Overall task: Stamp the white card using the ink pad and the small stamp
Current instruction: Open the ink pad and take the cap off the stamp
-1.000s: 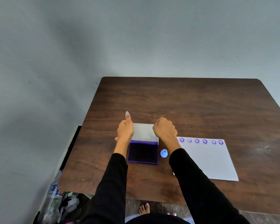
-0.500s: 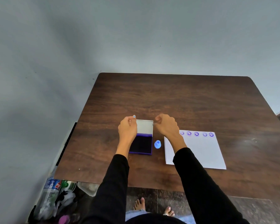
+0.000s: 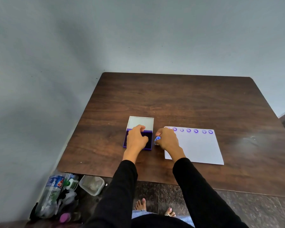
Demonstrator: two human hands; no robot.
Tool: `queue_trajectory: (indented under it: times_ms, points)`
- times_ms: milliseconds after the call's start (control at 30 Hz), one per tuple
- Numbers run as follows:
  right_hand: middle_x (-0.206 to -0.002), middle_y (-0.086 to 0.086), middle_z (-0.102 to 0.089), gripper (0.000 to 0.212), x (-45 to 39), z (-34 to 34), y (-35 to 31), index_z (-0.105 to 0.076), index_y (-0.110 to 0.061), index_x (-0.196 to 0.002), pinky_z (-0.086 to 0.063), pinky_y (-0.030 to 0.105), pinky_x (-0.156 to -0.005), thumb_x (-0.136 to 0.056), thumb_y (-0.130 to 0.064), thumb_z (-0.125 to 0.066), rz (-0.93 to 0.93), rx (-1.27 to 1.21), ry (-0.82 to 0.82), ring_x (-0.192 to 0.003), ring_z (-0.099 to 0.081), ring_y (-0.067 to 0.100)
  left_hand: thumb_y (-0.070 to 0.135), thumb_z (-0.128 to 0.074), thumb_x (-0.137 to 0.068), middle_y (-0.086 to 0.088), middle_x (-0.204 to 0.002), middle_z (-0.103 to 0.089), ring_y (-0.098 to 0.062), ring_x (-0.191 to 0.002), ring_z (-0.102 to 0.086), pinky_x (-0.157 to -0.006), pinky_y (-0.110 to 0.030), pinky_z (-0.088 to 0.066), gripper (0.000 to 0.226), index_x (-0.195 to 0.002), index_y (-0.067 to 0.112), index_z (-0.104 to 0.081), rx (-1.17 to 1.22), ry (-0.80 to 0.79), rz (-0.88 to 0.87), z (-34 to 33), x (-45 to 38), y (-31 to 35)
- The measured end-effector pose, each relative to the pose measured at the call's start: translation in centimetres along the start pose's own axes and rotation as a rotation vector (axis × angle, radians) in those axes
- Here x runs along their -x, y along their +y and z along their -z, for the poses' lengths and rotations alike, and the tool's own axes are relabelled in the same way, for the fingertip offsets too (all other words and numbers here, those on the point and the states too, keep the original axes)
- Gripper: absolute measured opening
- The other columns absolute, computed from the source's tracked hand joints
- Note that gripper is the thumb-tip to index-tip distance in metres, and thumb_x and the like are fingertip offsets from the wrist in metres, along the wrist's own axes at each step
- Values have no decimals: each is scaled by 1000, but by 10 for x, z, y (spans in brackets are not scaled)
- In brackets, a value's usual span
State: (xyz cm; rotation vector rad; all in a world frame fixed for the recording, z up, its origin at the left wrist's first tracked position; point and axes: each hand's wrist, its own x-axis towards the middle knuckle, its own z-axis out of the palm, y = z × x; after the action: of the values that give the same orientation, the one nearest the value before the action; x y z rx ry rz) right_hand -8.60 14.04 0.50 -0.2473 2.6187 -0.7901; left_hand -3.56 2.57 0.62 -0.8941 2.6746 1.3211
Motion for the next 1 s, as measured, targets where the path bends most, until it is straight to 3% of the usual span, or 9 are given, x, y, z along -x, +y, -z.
queue_trajectory:
  times_ms: [167, 267, 333, 600, 833, 1000]
  points:
    - [-93, 16, -73, 17, -1, 9, 3, -74, -9, -90, -50, 32, -77, -75, -18, -71, -12, -262, 70, -90, -66, 30, 22, -74, -77, -6, -124, -63, -22, -115, -56, -101, -36, -41, 47, -121, 13, -59, -153, 0, -85, -3, 11, 5]
    - [-96, 19, -72, 22, 0, 14, -1, -72, -5, -94, -54, 45, -86, -77, -20, -74, -29, -410, 56, -91, -67, 32, 32, -75, -77, -4, -117, -67, -20, -108, -59, -97, -35, -43, 42, -114, 14, -63, -167, 19, -126, -8, 16, 9]
    - [-93, 20, -72, 21, 1, 16, -1, -71, -5, -90, -56, 47, -85, -76, -19, -75, -64, -455, 58, -88, -68, 33, 33, -74, -78, -4, -115, -68, -19, -106, -61, -96, -37, -46, 40, -112, 14, -66, -151, 38, -146, -10, 18, 12]
    - [-85, 18, -73, 23, -1, 26, 2, -70, -2, -82, -60, 39, -77, -72, -21, -79, -125, -552, 69, -77, -71, 28, 32, -77, -76, -5, -108, -71, -17, -98, -63, -85, -30, -47, 39, -109, 13, -69, -125, 94, -164, -17, 19, 15]
    - [-86, 16, -72, 16, -6, 25, 6, -70, -5, -78, -59, 36, -74, -74, -18, -78, -100, -546, 91, -73, -67, 23, 34, -74, -79, -3, -105, -73, -15, -96, -63, -91, -31, -46, 35, -108, 16, -72, -183, 155, -162, -22, 15, 16]
    - [-91, 16, -72, 13, -9, 26, 6, -72, -2, -83, -58, 36, -77, -75, -11, -76, -62, -526, 79, -81, -65, 24, 36, -73, -79, -3, -106, -73, -16, -98, -62, -95, -35, -46, 35, -108, 17, -72, -197, 156, -151, -24, 13, 16]
